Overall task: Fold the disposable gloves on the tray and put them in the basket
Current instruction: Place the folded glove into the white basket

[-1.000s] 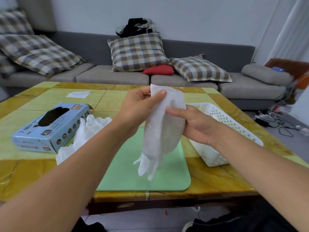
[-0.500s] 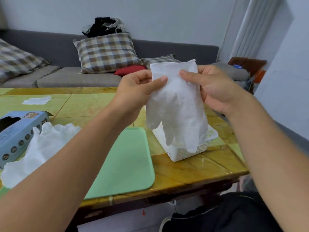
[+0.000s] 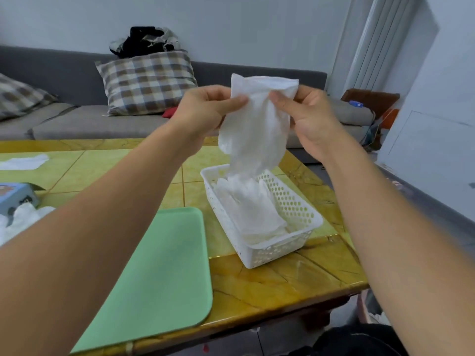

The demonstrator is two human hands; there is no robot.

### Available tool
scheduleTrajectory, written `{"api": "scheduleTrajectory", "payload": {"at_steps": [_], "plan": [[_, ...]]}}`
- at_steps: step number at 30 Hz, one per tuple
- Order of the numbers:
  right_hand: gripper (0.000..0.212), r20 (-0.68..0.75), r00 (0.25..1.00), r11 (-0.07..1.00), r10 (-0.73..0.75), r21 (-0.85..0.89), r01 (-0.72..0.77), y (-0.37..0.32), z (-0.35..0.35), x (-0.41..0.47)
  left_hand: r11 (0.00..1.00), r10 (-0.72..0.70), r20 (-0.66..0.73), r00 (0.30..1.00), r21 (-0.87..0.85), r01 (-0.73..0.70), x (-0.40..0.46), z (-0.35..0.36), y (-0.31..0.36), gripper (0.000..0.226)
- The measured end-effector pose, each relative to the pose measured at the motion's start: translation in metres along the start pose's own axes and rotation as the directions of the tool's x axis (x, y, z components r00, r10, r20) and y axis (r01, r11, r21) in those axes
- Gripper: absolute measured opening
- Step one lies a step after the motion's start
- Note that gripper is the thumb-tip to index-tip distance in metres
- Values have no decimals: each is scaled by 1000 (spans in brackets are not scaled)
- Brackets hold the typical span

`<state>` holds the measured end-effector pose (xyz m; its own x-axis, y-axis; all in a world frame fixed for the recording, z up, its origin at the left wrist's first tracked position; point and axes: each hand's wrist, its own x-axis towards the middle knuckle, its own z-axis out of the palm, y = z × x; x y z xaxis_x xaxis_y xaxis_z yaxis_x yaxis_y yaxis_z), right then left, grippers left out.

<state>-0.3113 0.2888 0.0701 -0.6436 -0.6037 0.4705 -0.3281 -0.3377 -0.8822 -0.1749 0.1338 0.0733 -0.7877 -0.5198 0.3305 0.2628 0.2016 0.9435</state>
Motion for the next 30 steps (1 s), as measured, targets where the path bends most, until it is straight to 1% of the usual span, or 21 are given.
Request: {"api": "scheduleTrajectory", "payload": {"at_steps": [2,4,5,7,9,10,11,15,16,18,20,21,22,23,24,25,26,27,28,29,30], "plan": [[16,27,1000,998,2,57,-4,22,-4,0,996,51,11,999,72,-52,4,-2,-13,13],[26,52,995,996,83,31,-84,52,-9,-8,982,53,50,997,178,-61,-1,-4,-40,29],[28,75,989,992,126,-24,-124,68,-13,-14,970,30,80,996,237,-48,-5,-6,-56,35],[26,171,963,971,209,-156,-183,92,-22,-29,929,-38,151,988,369,-20,-17,-10,-85,36],[22,285,912,932,294,-299,-206,102,-31,-43,872,-118,264,957,489,-28,-30,-12,-103,29],[20,326,884,907,334,-367,-207,104,-35,-48,845,-153,320,935,532,-43,-36,-11,-107,20],[17,361,855,880,372,-430,-201,103,-39,-53,819,-181,370,911,570,-68,-41,-8,-109,8],[16,458,765,764,452,-641,-68,92,-41,-65,666,-216,502,837,703,-250,-50,8,-105,16],[18,472,743,727,475,-686,-29,88,-39,-67,635,-254,533,807,722,-277,-51,12,-102,17],[24,482,682,626,549,-779,46,78,-36,-70,562,-385,571,725,768,-306,-52,22,-94,20],[29,451,620,527,642,-847,71,66,-36,-70,516,-498,563,660,804,-296,-52,31,-88,19],[28,438,614,519,657,-853,53,62,-36,-70,521,-503,557,661,806,-282,-51,33,-87,19],[24,426,641,539,638,-842,23,59,-34,-68,525,-475,541,695,807,-270,-48,34,-85,23],[18,408,699,572,587,-820,-1,58,-30,-67,500,-405,504,763,820,-277,-45,33,-85,31],[12,383,768,588,512,-809,11,60,-24,-64,430,-306,455,836,850,-306,-40,32,-84,39],[15,374,813,572,445,-818,64,64,-17,-61,301,-214,413,885,890,-343,-37,30,-85,43],[32,382,823,527,421,-841,120,69,-8,-58,150,-167,383,909,921,-360,-34,29,-86,40],[53,398,796,483,456,-862,155,77,2,-59,22,-202,344,917,938,-346,-32,27,-92,35],[72,405,749,455,525,-877,155,83,12,-61,-44,-284,300,910,945,-325,-31,26,-97,31],[83,393,696,433,601,-892,130,89,21,-64,-47,-384,265,885,951,-305,-31,26,-103,30],[86,378,648,421,661,-902,97,95,28,-66,-10,-479,231,847,963,-268,-30,26,-109,33]]}}
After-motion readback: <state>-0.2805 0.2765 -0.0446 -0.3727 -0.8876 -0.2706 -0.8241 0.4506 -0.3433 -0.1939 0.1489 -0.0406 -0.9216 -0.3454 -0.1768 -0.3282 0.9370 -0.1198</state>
